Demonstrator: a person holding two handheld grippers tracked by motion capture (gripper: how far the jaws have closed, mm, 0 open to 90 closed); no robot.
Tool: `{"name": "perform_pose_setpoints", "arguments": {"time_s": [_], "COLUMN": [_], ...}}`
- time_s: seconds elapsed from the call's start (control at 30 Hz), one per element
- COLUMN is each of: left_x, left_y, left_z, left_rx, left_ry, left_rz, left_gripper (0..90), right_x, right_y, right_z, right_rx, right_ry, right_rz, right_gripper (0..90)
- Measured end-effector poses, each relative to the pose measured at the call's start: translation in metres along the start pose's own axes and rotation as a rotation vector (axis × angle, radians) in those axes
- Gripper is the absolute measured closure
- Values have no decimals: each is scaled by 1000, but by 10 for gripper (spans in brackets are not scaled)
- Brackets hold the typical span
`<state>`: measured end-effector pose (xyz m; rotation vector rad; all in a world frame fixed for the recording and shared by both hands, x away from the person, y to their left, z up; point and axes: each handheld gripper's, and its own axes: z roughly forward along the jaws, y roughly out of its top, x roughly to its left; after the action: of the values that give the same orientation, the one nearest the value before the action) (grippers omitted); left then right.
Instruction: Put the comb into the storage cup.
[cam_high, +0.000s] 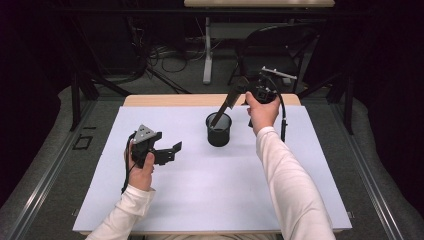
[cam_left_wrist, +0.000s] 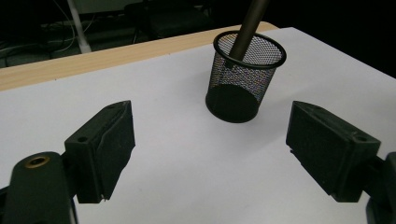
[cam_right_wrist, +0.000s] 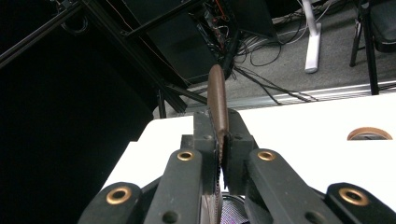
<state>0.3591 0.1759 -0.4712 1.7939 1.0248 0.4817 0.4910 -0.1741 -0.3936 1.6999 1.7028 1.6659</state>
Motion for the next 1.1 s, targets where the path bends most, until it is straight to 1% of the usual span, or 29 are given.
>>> {"name": "perform_pose_setpoints", "arguments": {"time_s": [0.7,1.1], "left_x": [0,0], "left_y": [0,0], "left_z": [0,1], "left_rx": [2,5], "left_ry": [-2,-3], "left_rz": [3,5], "left_gripper": [157,157], "right_x": [-9,-15], "right_y": [-17,-25], "right_z": [12,17], "right_rx": [32,40], "right_ry": [-7,-12], "right_rz": [15,26], "right_gripper": [866,866]}}
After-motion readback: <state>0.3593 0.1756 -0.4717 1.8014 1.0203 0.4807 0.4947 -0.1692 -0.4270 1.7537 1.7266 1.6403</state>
